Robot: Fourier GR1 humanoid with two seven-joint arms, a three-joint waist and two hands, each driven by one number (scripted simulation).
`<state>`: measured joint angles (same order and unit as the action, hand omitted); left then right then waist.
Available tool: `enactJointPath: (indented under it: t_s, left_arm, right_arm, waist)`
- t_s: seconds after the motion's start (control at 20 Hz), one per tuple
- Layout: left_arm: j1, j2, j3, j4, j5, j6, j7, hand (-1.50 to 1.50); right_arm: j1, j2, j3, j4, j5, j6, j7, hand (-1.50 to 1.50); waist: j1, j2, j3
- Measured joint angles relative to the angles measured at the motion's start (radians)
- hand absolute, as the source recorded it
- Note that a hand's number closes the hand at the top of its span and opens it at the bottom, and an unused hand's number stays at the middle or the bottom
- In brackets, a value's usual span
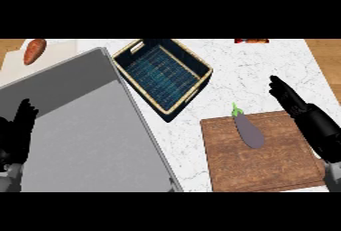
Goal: Pick the eggplant from the cutting board and place it in the basket
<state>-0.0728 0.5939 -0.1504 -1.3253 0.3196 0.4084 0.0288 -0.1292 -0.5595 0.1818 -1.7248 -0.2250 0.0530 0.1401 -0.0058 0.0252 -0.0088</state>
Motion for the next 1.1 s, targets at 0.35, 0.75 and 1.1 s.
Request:
enactJointPath:
  t_s: [0.35, 0.75, 1.1]
  left_arm:
    - [-0.006, 0.003, -0.108, 0.0, -0.096, -0.019, 0.073, 0.0]
    - [0.04, 0.017, -0.165, 0.038, -0.127, -0.047, 0.119, 0.0]
    - [0.102, 0.028, -0.155, 0.022, -0.131, -0.041, 0.126, 0.0]
  right_arm:
    - [-0.102, 0.211, 0.066, -0.111, -0.072, -0.022, -0.104, -1.5]
    - [-0.211, 0.066, 0.163, -0.277, 0.456, -0.118, -0.161, -1.5]
    - [-0.142, -0.108, 0.158, -0.357, 0.864, -0.134, 0.086, -1.5]
  waist:
    - [-0.005, -0.022, 0.024]
    - [-0.069, -0.07, 0.004]
    - [-0.108, -0.072, 0.003]
